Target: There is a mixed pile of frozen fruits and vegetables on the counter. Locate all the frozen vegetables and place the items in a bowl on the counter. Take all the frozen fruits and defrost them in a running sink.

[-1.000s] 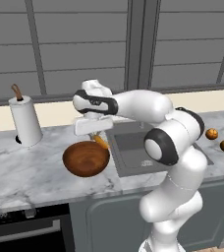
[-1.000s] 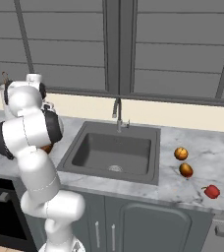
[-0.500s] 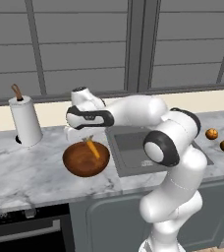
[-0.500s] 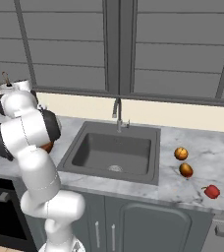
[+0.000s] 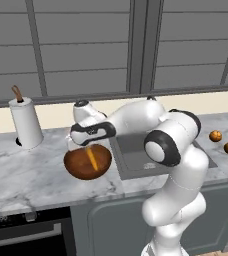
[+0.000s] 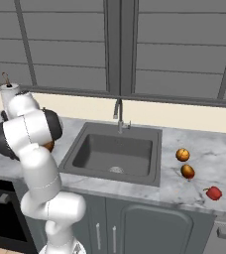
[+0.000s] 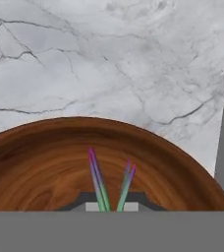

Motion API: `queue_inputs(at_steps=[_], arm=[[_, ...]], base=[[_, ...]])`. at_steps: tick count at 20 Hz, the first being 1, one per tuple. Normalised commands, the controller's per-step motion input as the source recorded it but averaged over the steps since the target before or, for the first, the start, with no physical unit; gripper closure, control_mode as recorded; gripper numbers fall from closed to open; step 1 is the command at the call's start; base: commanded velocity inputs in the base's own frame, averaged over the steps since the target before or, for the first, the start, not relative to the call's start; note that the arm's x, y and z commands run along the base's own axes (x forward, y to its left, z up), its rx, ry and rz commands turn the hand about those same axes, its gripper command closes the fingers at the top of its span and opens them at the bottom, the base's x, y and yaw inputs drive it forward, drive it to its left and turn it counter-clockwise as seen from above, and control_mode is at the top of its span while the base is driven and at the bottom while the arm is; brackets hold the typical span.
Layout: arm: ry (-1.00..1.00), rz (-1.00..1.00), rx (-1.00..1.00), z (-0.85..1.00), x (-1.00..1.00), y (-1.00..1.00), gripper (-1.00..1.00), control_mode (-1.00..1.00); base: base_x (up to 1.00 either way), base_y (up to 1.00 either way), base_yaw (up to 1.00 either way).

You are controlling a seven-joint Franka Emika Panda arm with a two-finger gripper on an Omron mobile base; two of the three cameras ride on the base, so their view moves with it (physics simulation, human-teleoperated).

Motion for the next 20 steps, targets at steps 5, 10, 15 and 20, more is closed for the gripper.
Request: queue_inputs(at_steps=[5,10,15,20], arm=[[-0.26,-0.04,0.00,-0.16,0.17,0.22,1.00,-1.00],[-0.20,-0.03,0.00,-0.20,0.17,0.13,1.00,-1.00],[-0.11,-0.03,-0.01,-0.06,0.10,0.18,1.00,-1.00],[-0.08,0.00,-0.06,0.13,-0.15,0.17,-1.00,-1.00]], base=[[0.00,0.00,0.00],[0.00,0.00,0.00],[0.00,0.00,0.00],[0.00,0.00,0.00]])
